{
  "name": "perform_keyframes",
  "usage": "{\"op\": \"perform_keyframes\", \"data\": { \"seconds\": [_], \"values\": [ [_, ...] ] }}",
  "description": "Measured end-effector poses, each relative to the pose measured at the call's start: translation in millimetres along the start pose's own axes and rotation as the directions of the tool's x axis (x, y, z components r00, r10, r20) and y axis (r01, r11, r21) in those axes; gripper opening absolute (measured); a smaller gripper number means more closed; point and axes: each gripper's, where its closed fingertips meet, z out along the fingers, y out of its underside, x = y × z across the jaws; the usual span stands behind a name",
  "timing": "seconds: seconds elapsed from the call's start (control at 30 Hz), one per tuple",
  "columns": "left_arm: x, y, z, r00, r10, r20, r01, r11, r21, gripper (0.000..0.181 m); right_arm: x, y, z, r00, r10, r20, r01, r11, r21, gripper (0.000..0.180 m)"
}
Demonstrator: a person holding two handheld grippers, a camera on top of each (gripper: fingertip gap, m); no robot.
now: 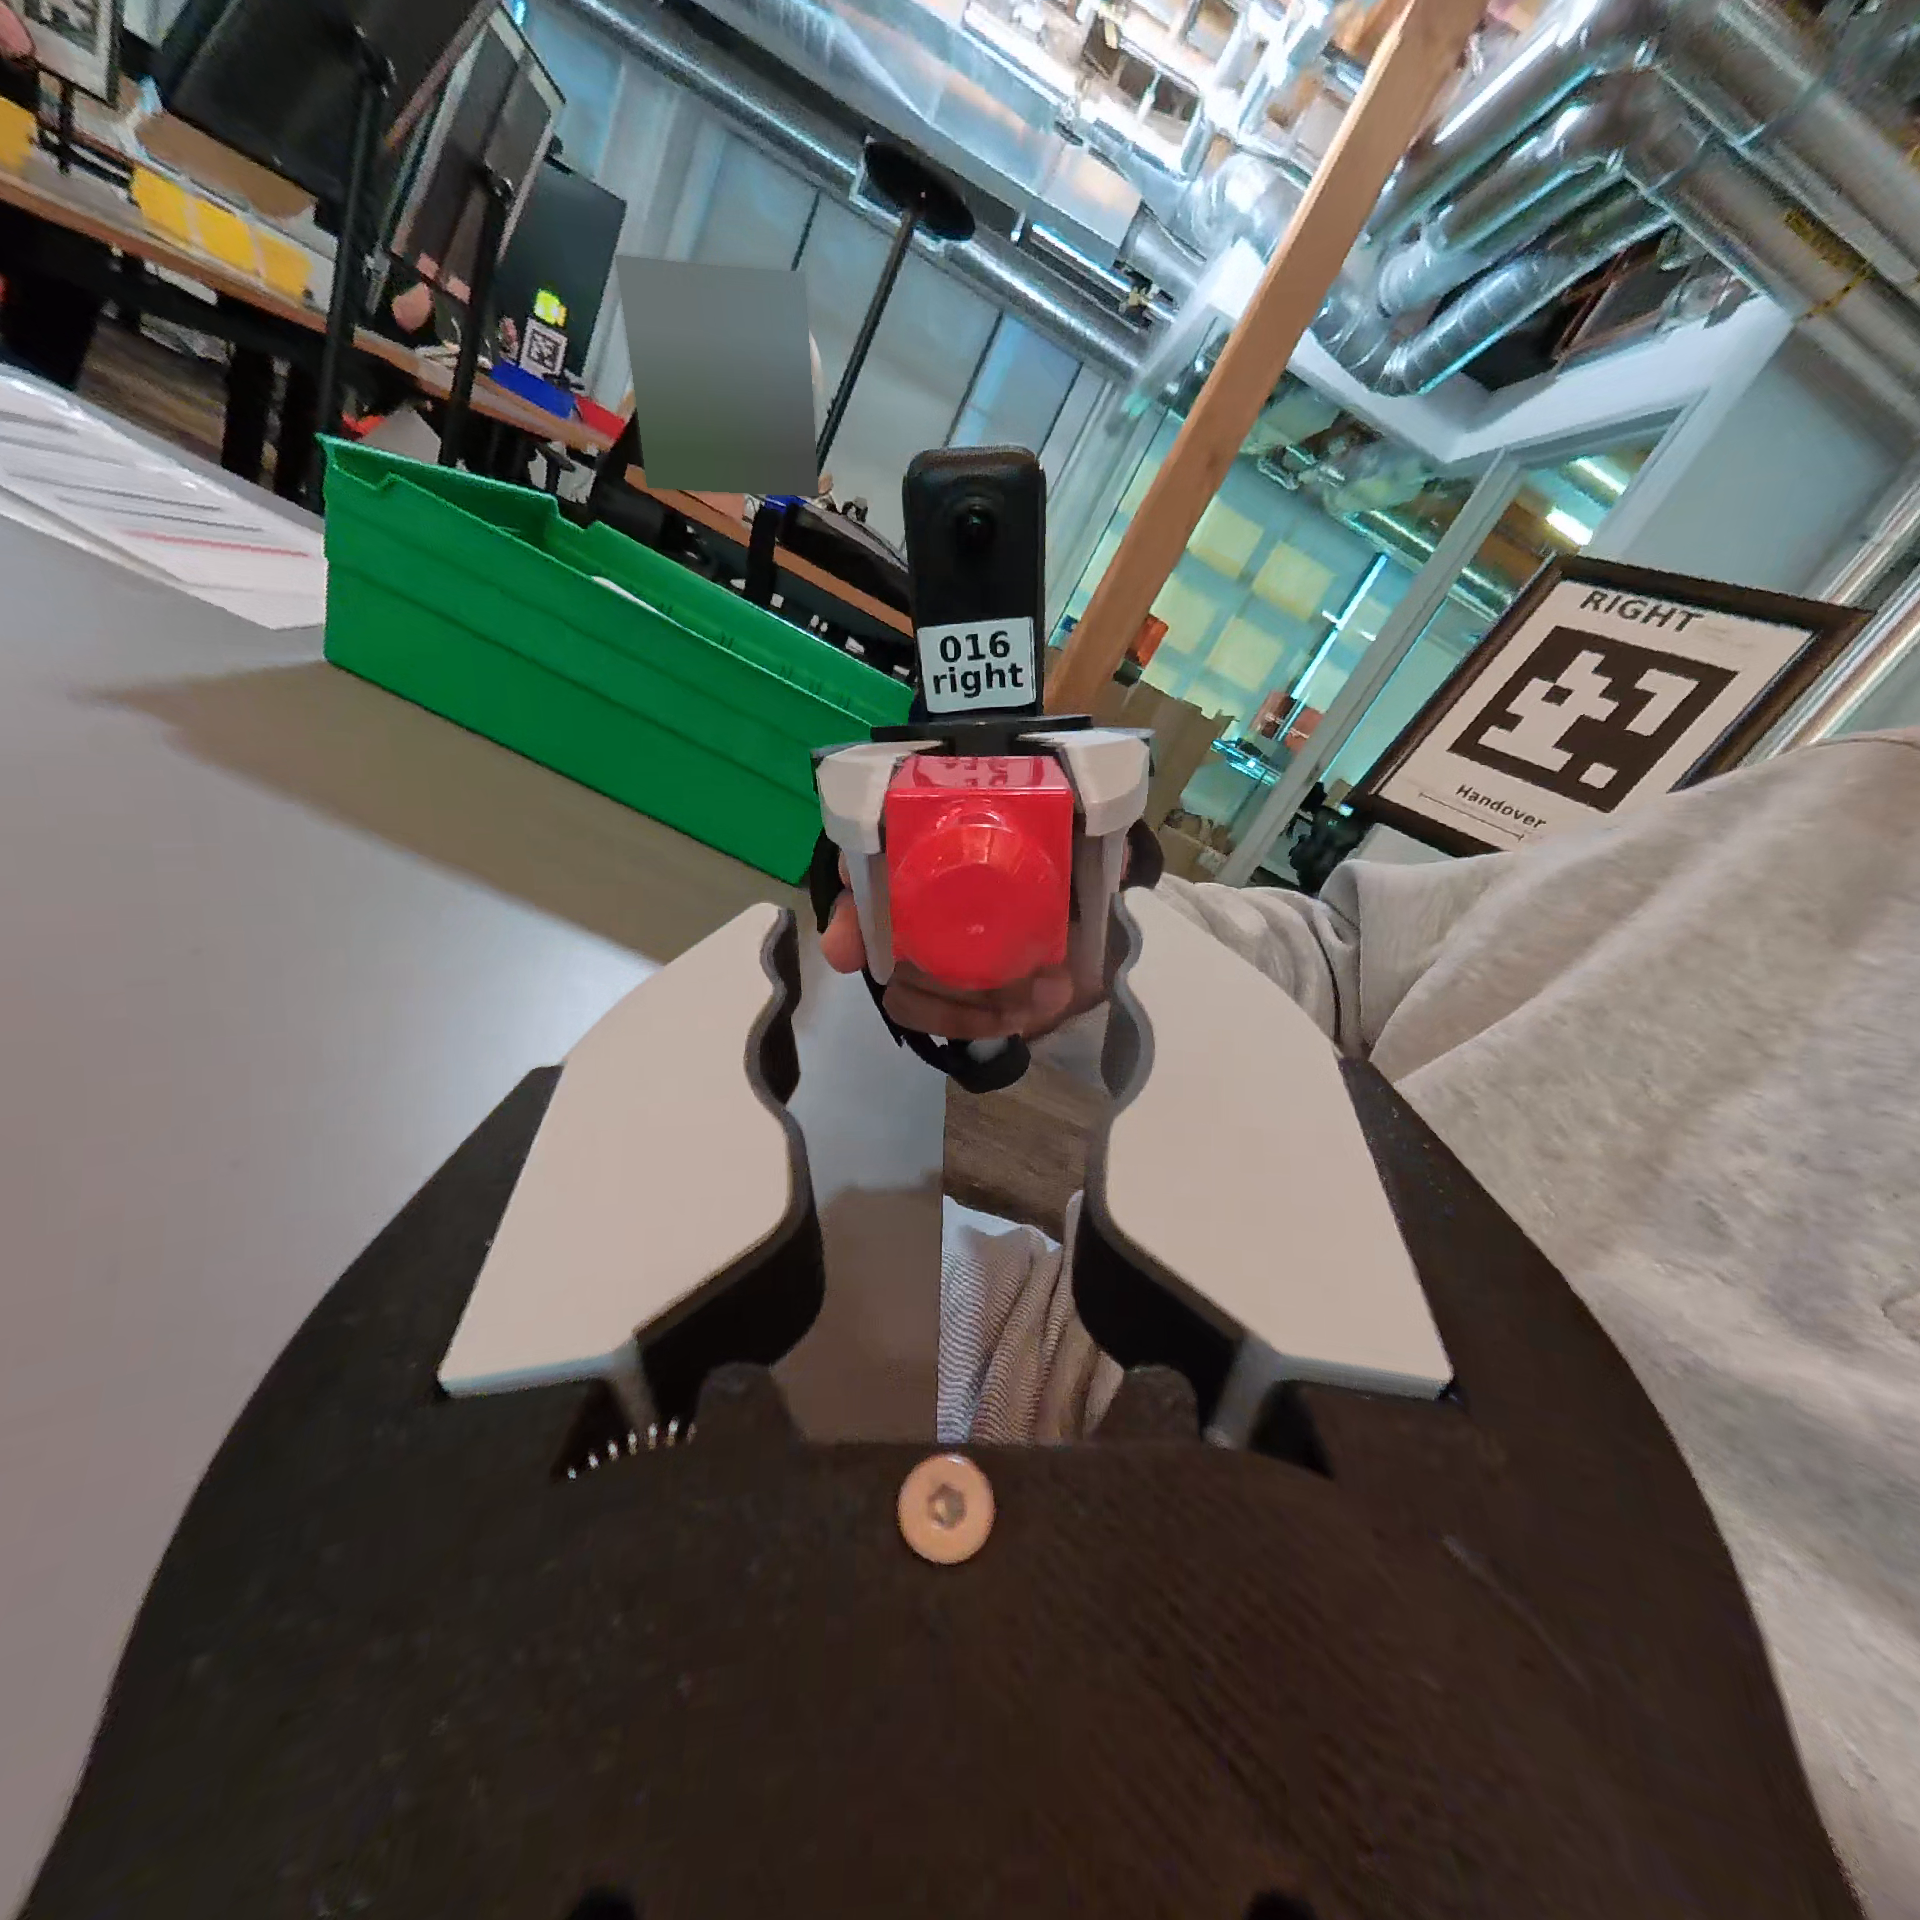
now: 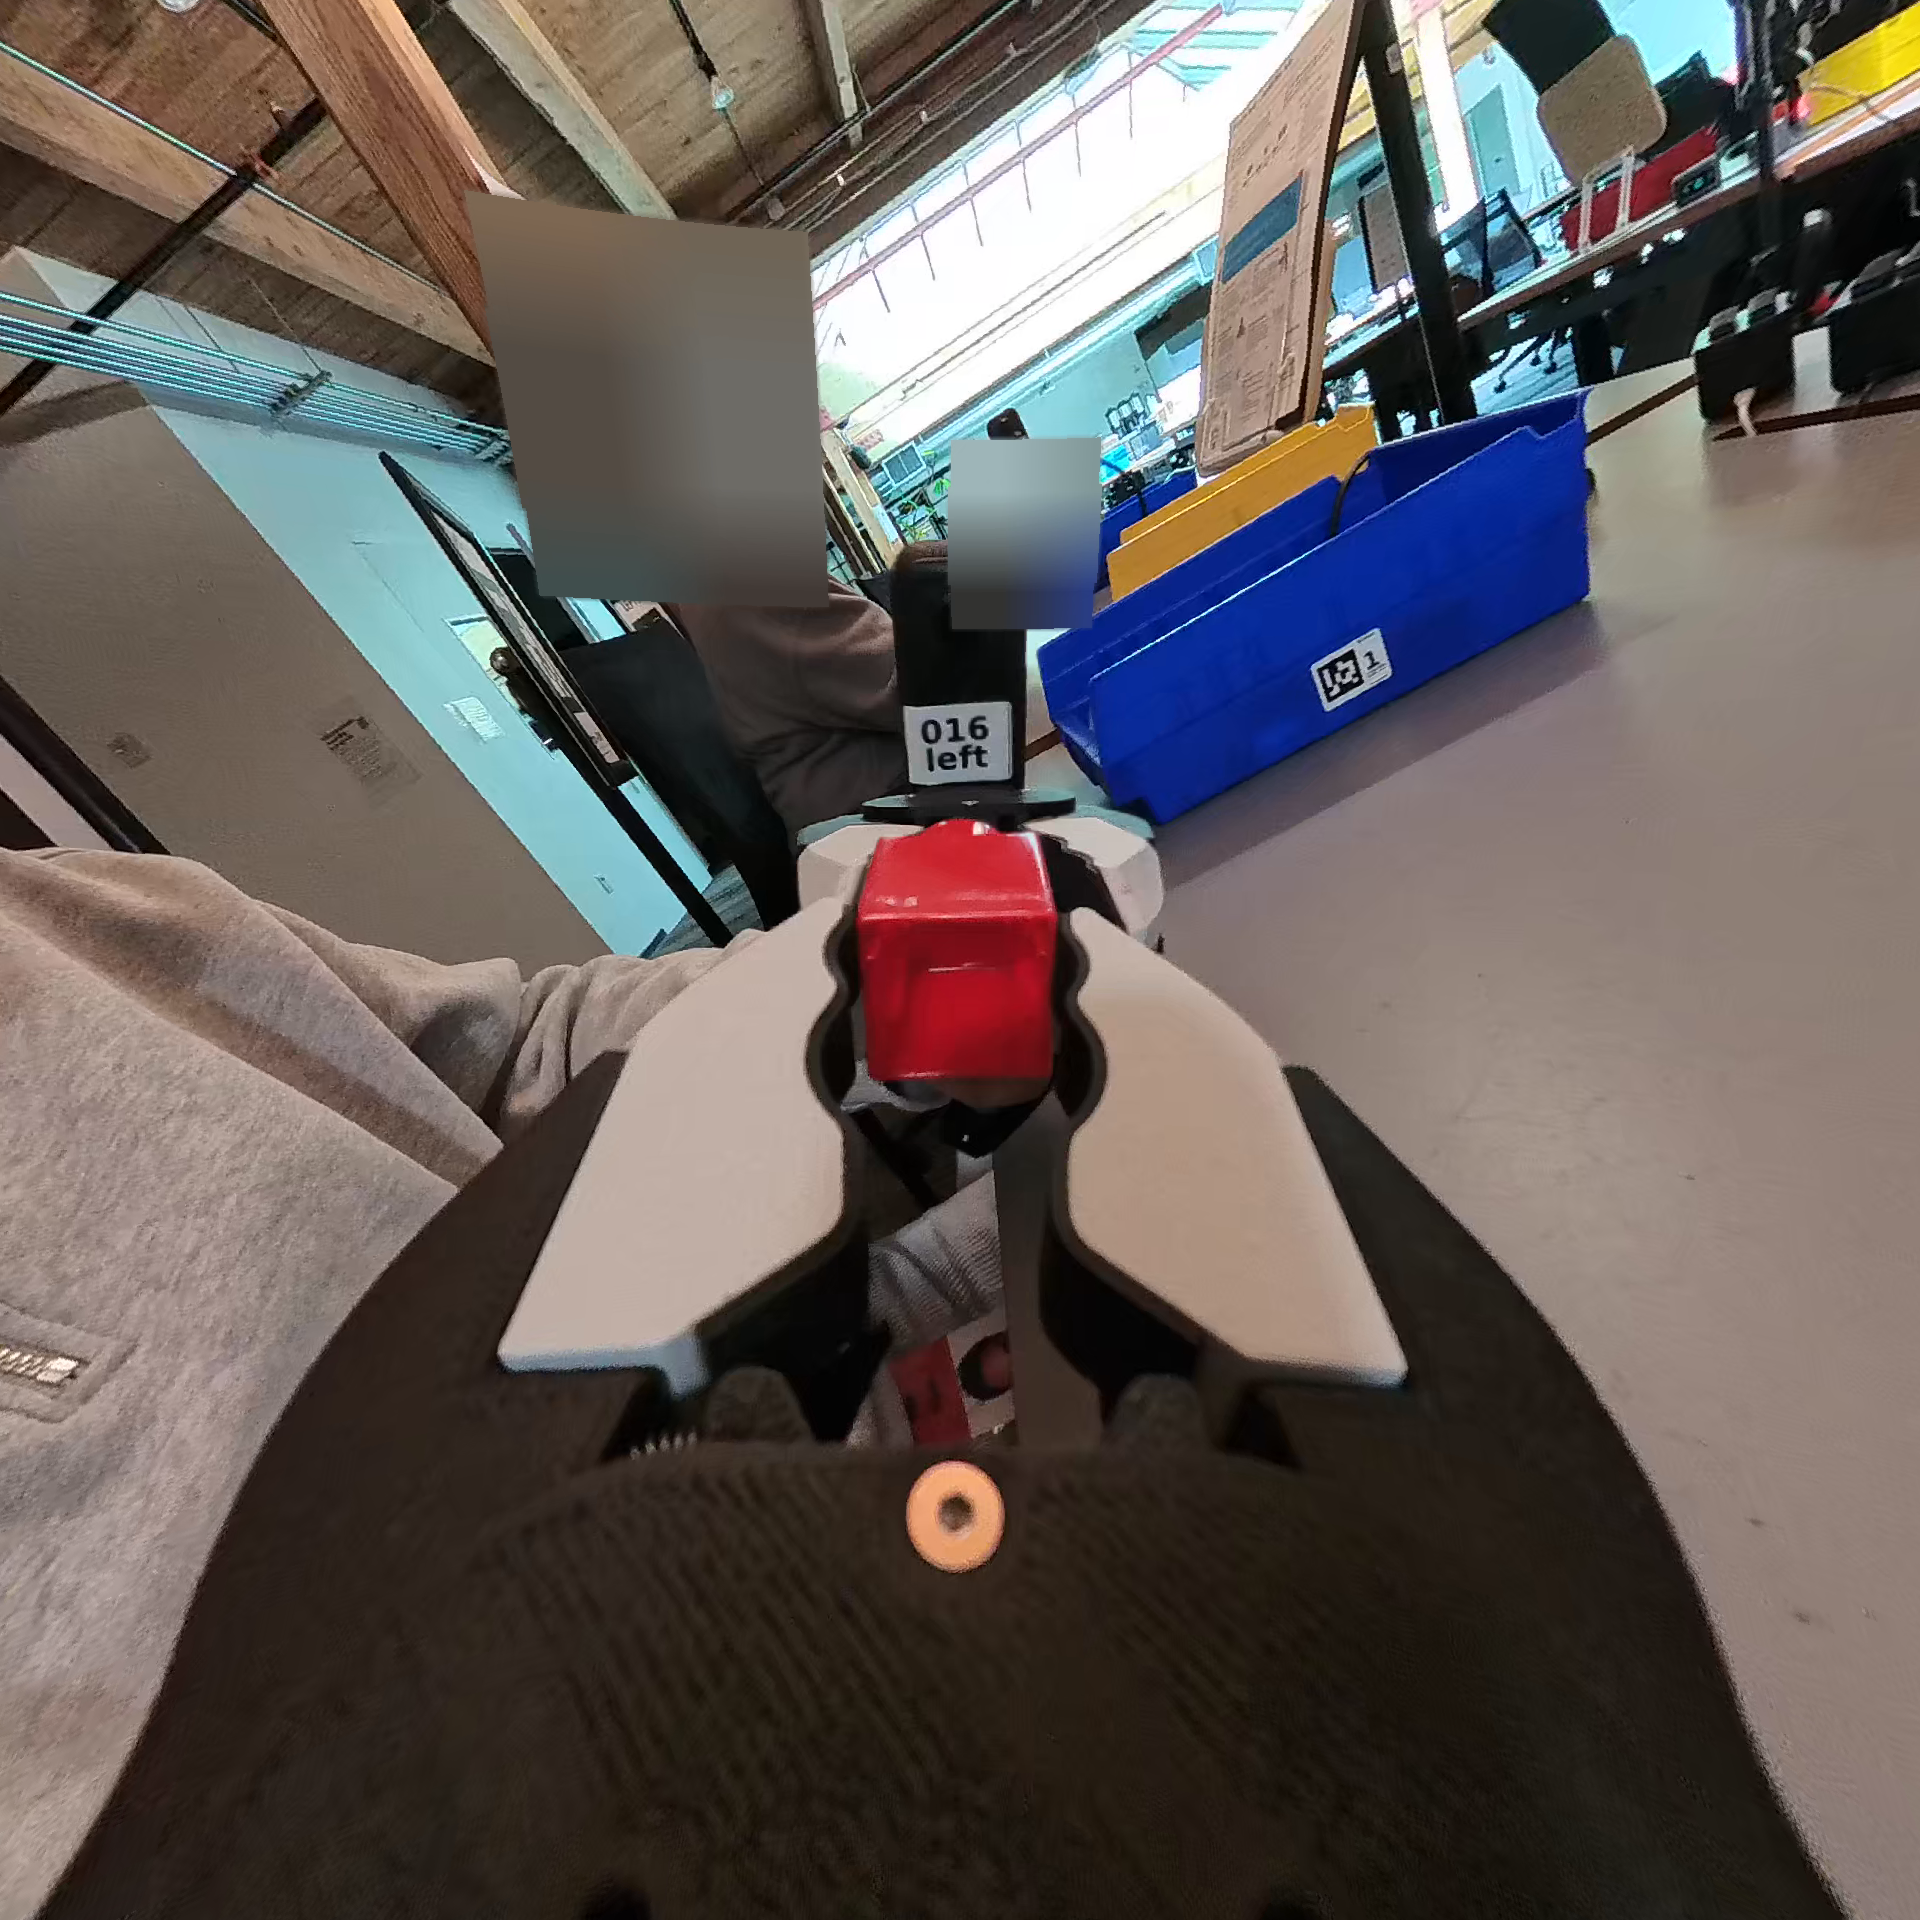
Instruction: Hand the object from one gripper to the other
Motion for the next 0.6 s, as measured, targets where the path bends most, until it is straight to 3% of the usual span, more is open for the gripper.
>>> {"op": "perform_keyframes", "data": {
  "seconds": [0.3, 0.4, 0.47, 0.6],
  "values": [
    [-2, 3, 2, 0.999, -0.041, -0.004, 0.041, 0.999, 0.002, 0.047, 2, 9, 3, 1.0, 0.018, 0.007, -0.018, 0.999, -0.036, 0.036],
    [1, 5, 2, 0.998, -0.056, -0.028, 0.056, 0.998, -0.011, 0.034, 5, 11, 3, 1.0, 0.005, -0.007, -0.006, 0.999, -0.043, 0.036],
    [-1, 6, 2, 0.997, -0.069, -0.021, 0.069, 0.997, -0.025, 0.034, 6, 11, 2, 1.0, -0.003, -0.002, 0.003, 0.999, -0.043, 0.037],
    [-3, 4, 1, 0.988, -0.151, -0.043, 0.151, 0.989, -0.003, 0.034, 15, 6, -2, 0.978, -0.2, -0.062, 0.197, 0.979, -0.046, 0.065]
  ]
}}
